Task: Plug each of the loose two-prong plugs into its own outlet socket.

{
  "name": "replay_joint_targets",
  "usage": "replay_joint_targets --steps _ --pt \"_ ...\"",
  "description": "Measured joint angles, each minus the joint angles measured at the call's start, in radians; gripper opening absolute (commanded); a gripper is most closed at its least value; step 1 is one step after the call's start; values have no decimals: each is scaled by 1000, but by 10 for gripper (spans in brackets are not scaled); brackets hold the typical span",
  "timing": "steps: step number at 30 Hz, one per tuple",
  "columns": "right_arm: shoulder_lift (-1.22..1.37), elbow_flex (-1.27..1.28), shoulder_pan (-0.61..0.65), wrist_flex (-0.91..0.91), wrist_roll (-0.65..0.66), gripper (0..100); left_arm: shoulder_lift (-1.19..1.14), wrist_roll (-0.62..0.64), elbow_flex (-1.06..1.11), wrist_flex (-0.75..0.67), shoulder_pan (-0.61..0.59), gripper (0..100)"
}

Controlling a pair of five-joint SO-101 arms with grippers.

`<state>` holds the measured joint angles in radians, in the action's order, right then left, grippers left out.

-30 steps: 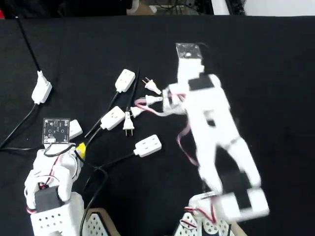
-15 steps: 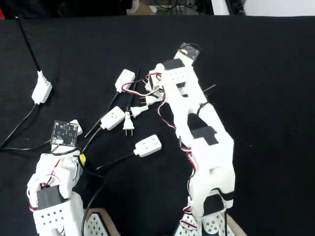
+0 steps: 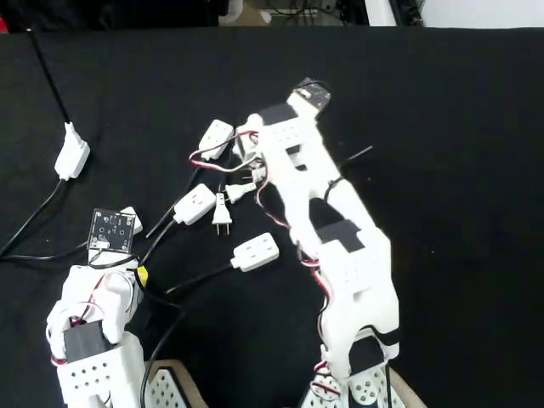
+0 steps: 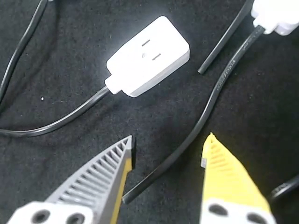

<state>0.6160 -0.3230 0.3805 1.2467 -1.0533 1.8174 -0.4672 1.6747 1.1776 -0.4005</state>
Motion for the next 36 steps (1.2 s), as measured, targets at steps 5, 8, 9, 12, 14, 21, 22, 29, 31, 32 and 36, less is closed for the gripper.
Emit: replay_joint_targets --steps 5,8,9,12,14,21,22,29,31,32,36 --pt "34 0 2 -2 -34 89 0 0 0 0 0 238" --pt "61 -20 2 0 -41 89 0 0 0 0 0 238" --pt "66 -23 2 0 -44 89 0 0 0 0 0 238" --pt "74 -31 2 2 -44 89 0 0 0 0 0 238" --pt "74 -32 2 2 -44 90 0 0 0 0 0 238" --pt "74 -35 -14 0 -43 216 0 0 0 0 0 238" --pt "74 -35 -14 -2 -43 219 0 0 0 0 0 238" --pt "80 -35 -14 -3 -43 194 0 0 0 0 0 238" --pt "80 -35 -14 -17 -43 194 0 0 0 0 0 238" --pt "84 -35 -15 -28 -43 194 0 0 0 0 0 238" --pt "123 -58 -18 -64 -84 194 0 0 0 0 0 238"
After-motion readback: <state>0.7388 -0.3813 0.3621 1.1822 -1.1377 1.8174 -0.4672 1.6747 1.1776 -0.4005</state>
